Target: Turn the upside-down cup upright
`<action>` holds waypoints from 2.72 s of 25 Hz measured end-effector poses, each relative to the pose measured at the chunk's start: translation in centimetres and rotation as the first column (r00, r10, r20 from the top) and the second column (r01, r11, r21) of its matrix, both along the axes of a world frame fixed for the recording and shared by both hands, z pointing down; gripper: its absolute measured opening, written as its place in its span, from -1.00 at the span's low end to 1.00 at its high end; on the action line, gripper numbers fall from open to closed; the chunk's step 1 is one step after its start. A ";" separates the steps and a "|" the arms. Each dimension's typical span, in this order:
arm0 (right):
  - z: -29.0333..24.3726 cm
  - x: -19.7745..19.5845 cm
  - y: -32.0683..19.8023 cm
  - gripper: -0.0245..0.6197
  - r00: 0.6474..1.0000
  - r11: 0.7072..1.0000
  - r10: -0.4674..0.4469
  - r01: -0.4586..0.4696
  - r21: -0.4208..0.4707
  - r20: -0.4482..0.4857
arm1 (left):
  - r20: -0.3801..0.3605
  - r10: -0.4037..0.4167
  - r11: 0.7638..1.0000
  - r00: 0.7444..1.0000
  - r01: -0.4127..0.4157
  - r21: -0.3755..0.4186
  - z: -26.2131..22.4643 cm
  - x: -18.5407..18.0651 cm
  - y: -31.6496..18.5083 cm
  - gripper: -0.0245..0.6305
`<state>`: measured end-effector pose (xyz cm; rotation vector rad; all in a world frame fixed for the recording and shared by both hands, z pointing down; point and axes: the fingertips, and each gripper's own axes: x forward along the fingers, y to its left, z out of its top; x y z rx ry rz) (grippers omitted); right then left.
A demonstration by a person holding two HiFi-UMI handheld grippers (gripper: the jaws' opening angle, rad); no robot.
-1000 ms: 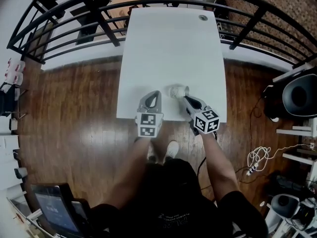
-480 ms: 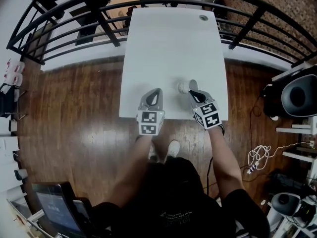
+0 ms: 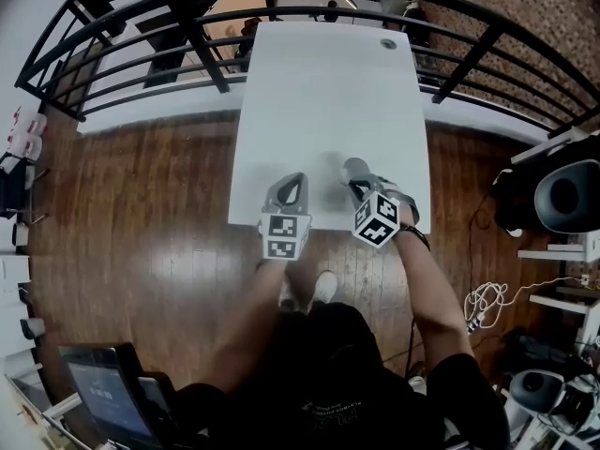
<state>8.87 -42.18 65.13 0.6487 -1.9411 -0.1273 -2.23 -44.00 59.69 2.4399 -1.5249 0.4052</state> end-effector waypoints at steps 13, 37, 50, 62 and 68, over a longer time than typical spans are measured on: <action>1.0 -1.3 0.6 -0.75 0.982 0.992 -0.124 0.128 0.019 -0.146 | -0.008 -0.017 1.000 1.000 0.017 -0.008 0.2 -1.1 0.3 -0.93; -10.0 2.2 -0.5 -0.88 0.643 0.820 0.387 -0.568 0.072 0.661 | -0.024 0.004 0.998 1.000 -0.003 0.057 -2.5 -0.1 0.2 -0.93; -11.0 3.3 0.2 -0.89 0.527 0.747 0.401 -0.662 0.065 0.750 | -0.055 -0.022 0.997 0.998 0.026 0.078 -3.9 0.0 0.4 -0.93; -11.3 3.0 1.1 -0.89 0.541 0.748 0.377 -0.656 0.097 0.752 | -0.048 -0.014 0.996 0.999 0.019 0.091 -4.1 0.3 1.7 -0.93; -11.8 3.2 1.9 -0.89 0.540 0.754 0.365 -0.650 0.100 0.758 | -0.043 -0.026 0.994 0.999 0.030 0.103 -4.9 0.3 2.5 -0.93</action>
